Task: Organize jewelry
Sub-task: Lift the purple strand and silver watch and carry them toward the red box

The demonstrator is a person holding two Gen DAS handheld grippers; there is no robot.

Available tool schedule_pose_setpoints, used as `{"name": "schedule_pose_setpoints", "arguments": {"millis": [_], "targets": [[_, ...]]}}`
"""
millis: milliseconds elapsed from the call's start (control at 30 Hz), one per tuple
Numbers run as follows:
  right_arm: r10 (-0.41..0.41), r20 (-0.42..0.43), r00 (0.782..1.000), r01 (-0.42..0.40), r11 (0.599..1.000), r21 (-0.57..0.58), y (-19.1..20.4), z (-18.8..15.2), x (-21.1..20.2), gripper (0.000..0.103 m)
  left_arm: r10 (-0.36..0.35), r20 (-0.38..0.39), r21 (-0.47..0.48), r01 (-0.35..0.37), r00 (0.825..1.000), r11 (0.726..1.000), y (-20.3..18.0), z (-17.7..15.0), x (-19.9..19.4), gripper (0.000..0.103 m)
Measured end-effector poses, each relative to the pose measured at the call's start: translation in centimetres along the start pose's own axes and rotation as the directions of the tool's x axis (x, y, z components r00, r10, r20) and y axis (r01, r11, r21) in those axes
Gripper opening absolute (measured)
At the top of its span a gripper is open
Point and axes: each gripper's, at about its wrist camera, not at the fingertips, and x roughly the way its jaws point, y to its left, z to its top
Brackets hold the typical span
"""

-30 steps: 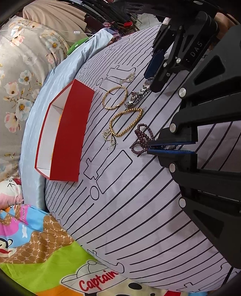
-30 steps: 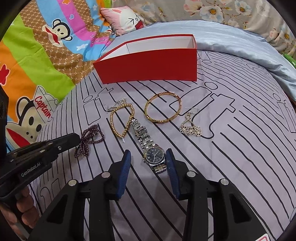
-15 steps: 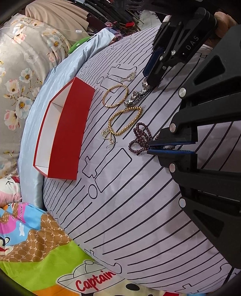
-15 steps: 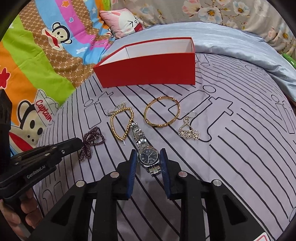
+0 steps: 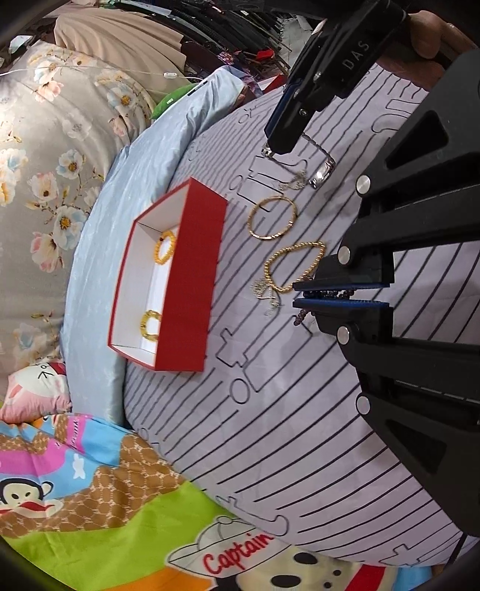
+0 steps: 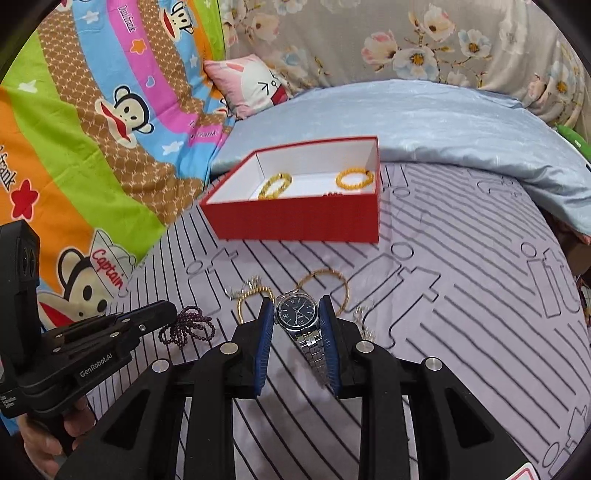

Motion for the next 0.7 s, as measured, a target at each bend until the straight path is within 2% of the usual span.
{"name": "schedule_pose_setpoints", "arguments": {"millis": [167,367,700], "targets": [[0.015,0.040,0.999,-0.015,1.000,0.003,-0.4,2.2,-0.6,0.024,-0.007,0.044,0.016,0.007,0.999,1.000,-0.3,2.3,-0.7,0.003],[0.021,0.091,0.996,-0.020,1.000,-0.019,-0.6,5.9,-0.7,0.024,0.014,0.097,0.059,-0.020,0.995,0.998,-1.1,5.7,-0.8,0.003],[0.025,0.121,0.992,-0.021,0.999,-0.038,-0.9,12.7,2.7,0.024,0.039,0.164,0.083,-0.053,0.986,0.995,-1.5,12.0,1.5,0.003]]}}
